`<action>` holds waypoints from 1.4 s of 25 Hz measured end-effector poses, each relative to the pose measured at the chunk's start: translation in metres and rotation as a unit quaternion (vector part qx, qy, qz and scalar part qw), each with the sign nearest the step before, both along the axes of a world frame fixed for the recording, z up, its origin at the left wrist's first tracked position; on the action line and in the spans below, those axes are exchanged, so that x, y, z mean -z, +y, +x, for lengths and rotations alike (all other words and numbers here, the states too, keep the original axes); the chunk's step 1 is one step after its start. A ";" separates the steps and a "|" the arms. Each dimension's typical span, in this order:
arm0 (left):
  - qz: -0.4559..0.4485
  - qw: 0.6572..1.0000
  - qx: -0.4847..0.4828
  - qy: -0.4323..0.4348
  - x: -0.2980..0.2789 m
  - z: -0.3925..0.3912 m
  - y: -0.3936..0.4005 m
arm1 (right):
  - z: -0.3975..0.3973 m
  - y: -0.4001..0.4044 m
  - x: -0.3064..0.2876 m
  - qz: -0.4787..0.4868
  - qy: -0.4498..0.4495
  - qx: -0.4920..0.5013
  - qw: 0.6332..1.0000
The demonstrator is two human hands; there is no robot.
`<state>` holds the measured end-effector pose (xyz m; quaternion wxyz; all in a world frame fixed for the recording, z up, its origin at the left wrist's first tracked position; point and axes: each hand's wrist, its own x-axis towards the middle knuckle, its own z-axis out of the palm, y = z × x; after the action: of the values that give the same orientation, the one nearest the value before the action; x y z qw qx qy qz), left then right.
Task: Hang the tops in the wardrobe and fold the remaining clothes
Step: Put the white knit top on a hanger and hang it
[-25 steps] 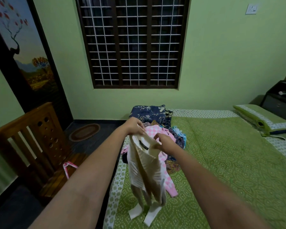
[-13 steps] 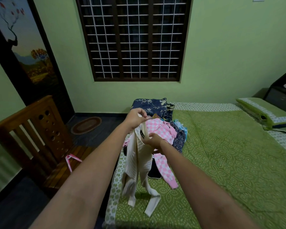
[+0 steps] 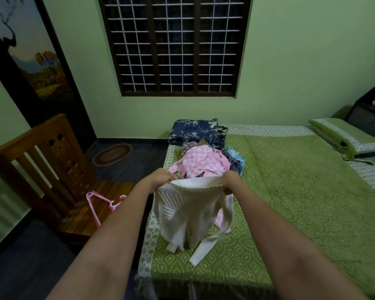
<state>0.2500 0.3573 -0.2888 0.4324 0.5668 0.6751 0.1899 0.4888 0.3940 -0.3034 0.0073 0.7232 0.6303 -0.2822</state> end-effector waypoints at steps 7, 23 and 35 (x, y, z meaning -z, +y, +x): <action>-0.211 0.884 0.255 0.329 -0.026 0.005 0.018 | 0.012 -0.028 -0.077 -0.040 0.070 0.037 0.996; 0.157 0.971 -0.177 0.025 -0.012 0.071 0.265 | 0.066 0.246 -0.048 -0.036 0.333 0.220 0.916; -0.049 0.962 -0.263 0.058 0.100 -0.093 0.230 | -0.109 0.307 0.081 -0.220 0.269 0.070 0.935</action>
<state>0.1572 0.5873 -0.3888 0.3546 0.3578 0.8327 0.2299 0.3795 0.7010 -0.3842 -0.0230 0.6427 0.4785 -0.5979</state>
